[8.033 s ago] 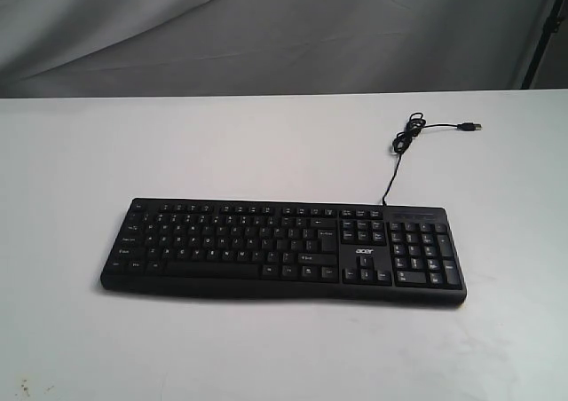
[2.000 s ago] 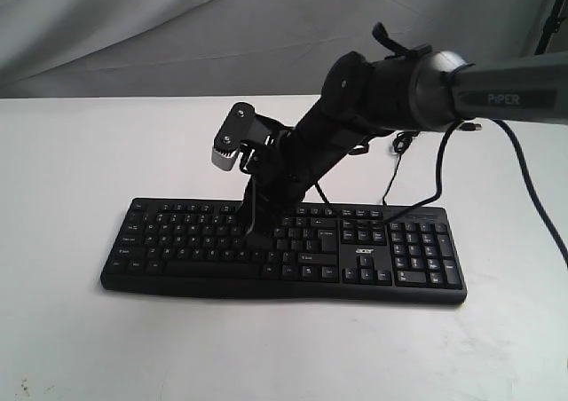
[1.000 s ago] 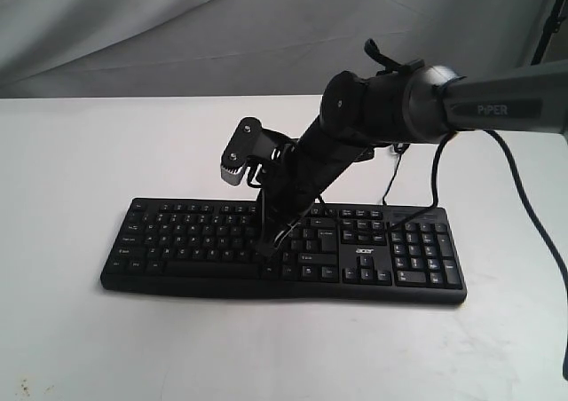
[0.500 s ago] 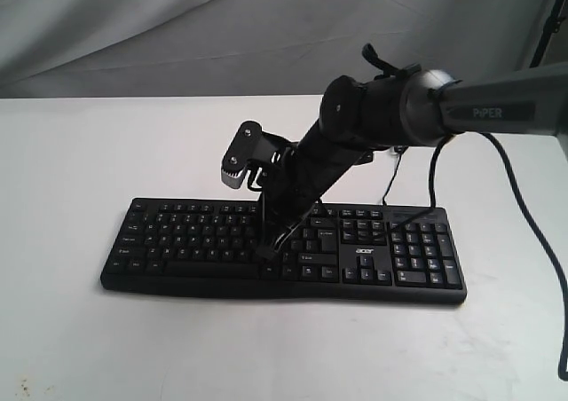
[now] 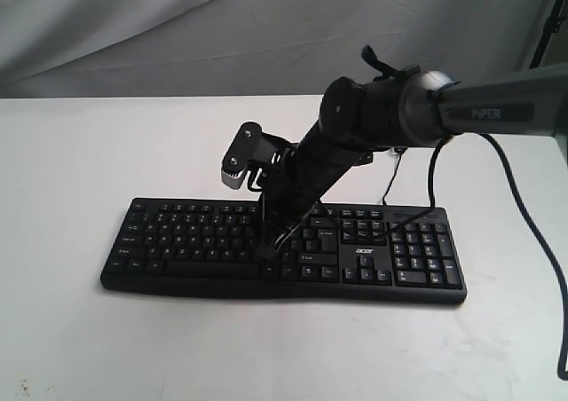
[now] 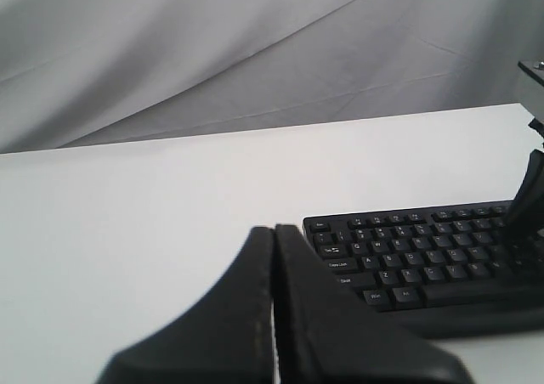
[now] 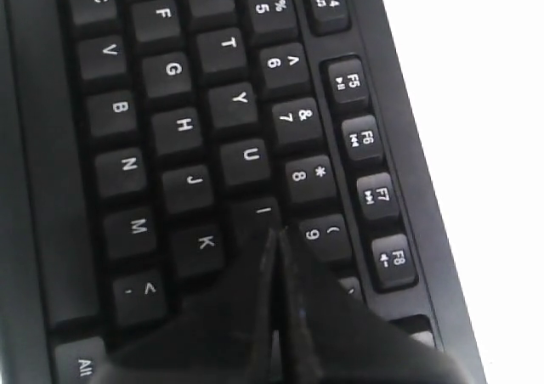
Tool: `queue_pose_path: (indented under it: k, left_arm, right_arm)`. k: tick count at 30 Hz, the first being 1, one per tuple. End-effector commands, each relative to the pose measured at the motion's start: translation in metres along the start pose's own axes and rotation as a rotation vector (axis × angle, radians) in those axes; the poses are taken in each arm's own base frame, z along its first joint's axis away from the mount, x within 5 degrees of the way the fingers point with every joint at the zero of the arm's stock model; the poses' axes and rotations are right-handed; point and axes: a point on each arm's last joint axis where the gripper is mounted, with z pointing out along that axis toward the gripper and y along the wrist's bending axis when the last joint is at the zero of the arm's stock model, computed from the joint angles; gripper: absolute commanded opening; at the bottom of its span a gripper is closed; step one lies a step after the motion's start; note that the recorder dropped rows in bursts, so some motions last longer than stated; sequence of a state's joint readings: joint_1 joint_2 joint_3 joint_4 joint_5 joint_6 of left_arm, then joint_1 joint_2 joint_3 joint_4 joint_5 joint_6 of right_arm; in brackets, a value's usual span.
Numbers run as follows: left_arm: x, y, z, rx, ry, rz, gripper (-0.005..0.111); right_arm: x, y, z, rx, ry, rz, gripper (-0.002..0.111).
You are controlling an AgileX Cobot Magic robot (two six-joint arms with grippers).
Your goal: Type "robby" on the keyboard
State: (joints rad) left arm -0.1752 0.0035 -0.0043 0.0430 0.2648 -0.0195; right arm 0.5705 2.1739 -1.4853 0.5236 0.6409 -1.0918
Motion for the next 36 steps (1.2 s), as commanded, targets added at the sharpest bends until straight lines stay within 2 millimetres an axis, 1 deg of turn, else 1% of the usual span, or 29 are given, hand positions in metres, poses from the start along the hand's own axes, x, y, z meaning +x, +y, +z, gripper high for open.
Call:
queue_pose_path:
  k: [1, 4, 7, 13, 18, 23, 28, 33, 36]
  left_arm:
    - [0.001, 0.0, 0.0, 0.004, -0.005, 0.003, 0.0]
    - [0.001, 0.0, 0.0, 0.004, -0.005, 0.003, 0.0]
    - [0.001, 0.0, 0.0, 0.004, -0.005, 0.003, 0.0]
    - [0.001, 0.0, 0.0, 0.004, -0.005, 0.003, 0.0]
    - [0.001, 0.0, 0.0, 0.004, -0.005, 0.003, 0.0]
    - [0.001, 0.0, 0.0, 0.004, -0.005, 0.003, 0.0]
    - [0.001, 0.0, 0.0, 0.004, -0.005, 0.003, 0.0]
    - [0.001, 0.0, 0.0, 0.004, -0.005, 0.003, 0.0]
    - [0.001, 0.0, 0.0, 0.004, -0.005, 0.003, 0.0]
  right_arm:
    - [-0.014, -0.003, -0.018, 0.026, -0.056, -0.001, 0.0]
    - [-0.023, 0.002, -0.029, 0.016, -0.097, -0.016, 0.0]
    - [-0.028, 0.009, -0.028, -0.006, -0.104, -0.031, 0.0]
    - [-0.038, 0.029, -0.011, -0.052, -0.123, -0.085, 0.0]
    - [-0.042, 0.037, -0.001, -0.054, -0.119, -0.101, 0.0]
    - [-0.044, 0.042, 0.003, -0.047, -0.123, -0.113, 0.0]
    - [-0.044, 0.041, 0.004, -0.046, -0.122, -0.11, 0.0]
    - [-0.039, 0.041, 0.014, -0.056, -0.104, -0.1, 0.0]
    - [-0.038, 0.041, 0.017, -0.057, -0.099, -0.1, 0.0]
